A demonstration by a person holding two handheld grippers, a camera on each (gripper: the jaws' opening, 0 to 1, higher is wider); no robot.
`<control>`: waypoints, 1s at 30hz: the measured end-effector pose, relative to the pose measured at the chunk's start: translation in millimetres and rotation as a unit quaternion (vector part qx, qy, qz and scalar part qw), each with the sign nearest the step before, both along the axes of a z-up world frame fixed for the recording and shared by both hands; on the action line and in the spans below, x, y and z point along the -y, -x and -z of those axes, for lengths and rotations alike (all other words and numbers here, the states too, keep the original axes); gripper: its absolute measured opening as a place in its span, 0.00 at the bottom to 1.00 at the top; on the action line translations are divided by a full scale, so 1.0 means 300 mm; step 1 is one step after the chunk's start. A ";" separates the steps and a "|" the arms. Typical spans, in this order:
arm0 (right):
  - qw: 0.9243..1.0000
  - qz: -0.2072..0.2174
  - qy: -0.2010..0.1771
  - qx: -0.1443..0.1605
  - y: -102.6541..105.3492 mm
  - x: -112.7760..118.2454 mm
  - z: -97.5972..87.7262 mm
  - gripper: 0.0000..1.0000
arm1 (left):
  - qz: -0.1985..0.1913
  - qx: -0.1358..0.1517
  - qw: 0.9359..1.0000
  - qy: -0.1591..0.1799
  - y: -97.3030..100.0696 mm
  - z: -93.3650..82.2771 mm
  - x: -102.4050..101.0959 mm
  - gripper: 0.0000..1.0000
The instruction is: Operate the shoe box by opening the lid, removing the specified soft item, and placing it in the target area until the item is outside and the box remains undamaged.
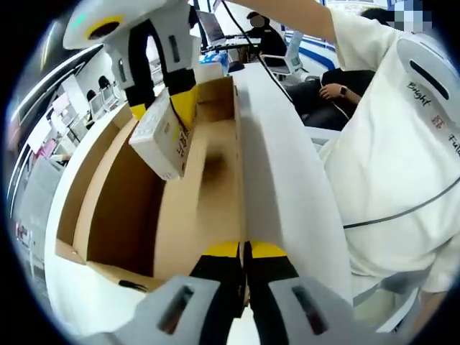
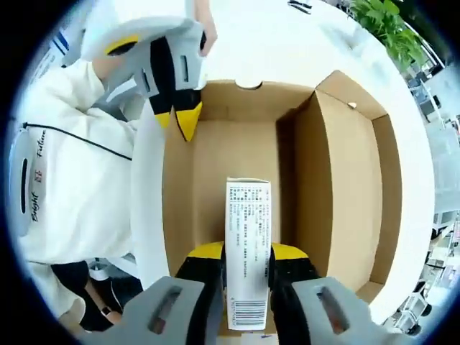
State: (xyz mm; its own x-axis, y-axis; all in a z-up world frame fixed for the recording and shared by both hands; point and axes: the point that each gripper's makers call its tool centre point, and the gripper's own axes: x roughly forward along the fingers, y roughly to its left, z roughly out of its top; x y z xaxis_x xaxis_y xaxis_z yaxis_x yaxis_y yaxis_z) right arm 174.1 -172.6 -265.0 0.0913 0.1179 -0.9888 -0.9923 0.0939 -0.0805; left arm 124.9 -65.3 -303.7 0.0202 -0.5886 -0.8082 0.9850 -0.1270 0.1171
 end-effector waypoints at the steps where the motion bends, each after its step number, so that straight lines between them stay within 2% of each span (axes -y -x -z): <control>1: 1.000 0.000 0.001 0.007 -0.007 0.007 -0.007 0.20 | 0.000 0.000 1.000 0.000 0.000 0.000 0.000 0.01; 3: 1.000 0.006 -0.003 0.017 -0.021 0.015 -0.029 0.20 | 0.000 -0.002 1.000 0.000 0.000 0.000 0.000 0.01; 6: 1.000 0.008 -0.003 0.010 -0.009 0.033 -0.052 0.20 | 0.000 -0.003 1.000 -0.002 0.000 0.000 0.000 0.01; 13: 0.999 -0.010 -0.018 0.036 -0.005 0.032 -0.103 0.20 | 0.000 -0.002 1.000 -0.002 -0.001 0.000 0.000 0.01; 17: 0.999 -0.012 -0.015 0.040 0.001 0.037 -0.117 0.20 | -0.001 -0.002 1.000 -0.001 -0.001 0.000 0.000 0.01; 22: 0.998 -0.013 -0.004 0.061 -0.008 0.070 -0.142 0.20 | -0.001 -0.001 1.000 -0.001 0.000 0.000 0.001 0.01; 27: 0.997 -0.028 -0.015 0.065 0.011 0.058 -0.151 0.20 | -0.001 -0.002 1.000 -0.001 0.000 0.000 0.001 0.01; 30: 0.996 -0.032 -0.013 0.084 0.001 0.056 -0.151 0.20 | 0.000 -0.002 1.000 -0.001 0.000 0.000 0.001 0.01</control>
